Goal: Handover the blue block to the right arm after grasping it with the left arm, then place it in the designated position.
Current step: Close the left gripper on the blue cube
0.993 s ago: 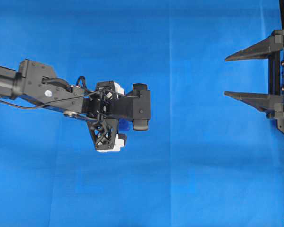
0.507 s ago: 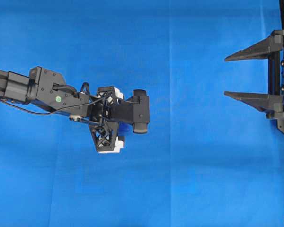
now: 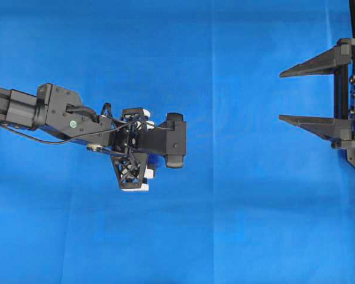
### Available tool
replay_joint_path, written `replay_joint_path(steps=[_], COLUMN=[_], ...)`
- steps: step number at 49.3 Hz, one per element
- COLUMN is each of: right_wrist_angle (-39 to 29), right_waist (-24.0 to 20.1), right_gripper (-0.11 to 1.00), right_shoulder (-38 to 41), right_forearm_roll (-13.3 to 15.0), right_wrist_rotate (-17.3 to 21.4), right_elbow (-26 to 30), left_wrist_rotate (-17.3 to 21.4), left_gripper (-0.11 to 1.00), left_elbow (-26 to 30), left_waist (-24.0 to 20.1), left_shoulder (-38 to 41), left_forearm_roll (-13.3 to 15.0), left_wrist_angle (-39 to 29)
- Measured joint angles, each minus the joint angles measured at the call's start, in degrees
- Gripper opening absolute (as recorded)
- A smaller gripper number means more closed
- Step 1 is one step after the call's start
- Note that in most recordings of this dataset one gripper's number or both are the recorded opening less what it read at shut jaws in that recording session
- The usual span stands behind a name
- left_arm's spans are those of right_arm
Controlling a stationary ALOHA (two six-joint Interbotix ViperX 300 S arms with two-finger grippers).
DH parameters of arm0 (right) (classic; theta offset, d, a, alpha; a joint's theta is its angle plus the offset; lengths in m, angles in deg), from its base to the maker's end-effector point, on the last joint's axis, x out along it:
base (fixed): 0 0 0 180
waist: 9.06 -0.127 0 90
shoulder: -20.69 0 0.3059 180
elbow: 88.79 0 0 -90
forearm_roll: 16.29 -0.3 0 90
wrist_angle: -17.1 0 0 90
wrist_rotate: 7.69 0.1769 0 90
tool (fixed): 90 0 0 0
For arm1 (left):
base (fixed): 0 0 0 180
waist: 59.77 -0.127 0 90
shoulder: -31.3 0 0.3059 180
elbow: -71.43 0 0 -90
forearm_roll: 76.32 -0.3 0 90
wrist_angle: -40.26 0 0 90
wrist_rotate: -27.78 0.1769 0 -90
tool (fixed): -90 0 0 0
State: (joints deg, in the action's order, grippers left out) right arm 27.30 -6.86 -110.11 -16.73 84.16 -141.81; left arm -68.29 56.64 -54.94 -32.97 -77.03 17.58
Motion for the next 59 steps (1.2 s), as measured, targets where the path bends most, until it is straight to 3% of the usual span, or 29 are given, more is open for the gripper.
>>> replay_joint_path(steps=[22, 59], right_wrist_angle=[0.0, -0.44], right_waist=[0.09, 0.09], right_gripper=[0.97, 0.97], right_shoulder=[0.0, 0.0], right_forearm_roll=[0.0, 0.0], right_wrist_rotate=[0.0, 0.0], right_elbow=[-0.09, -0.09], left_wrist_rotate=[0.0, -0.44], left_gripper=[0.46, 0.46], left_elbow=[0.62, 11.6], left_waist=[-0.35, -0.53], left_shoulder=[-0.09, -10.81], left_forearm_roll=[0.0, 0.09], left_wrist_angle=[-2.29, -26.1])
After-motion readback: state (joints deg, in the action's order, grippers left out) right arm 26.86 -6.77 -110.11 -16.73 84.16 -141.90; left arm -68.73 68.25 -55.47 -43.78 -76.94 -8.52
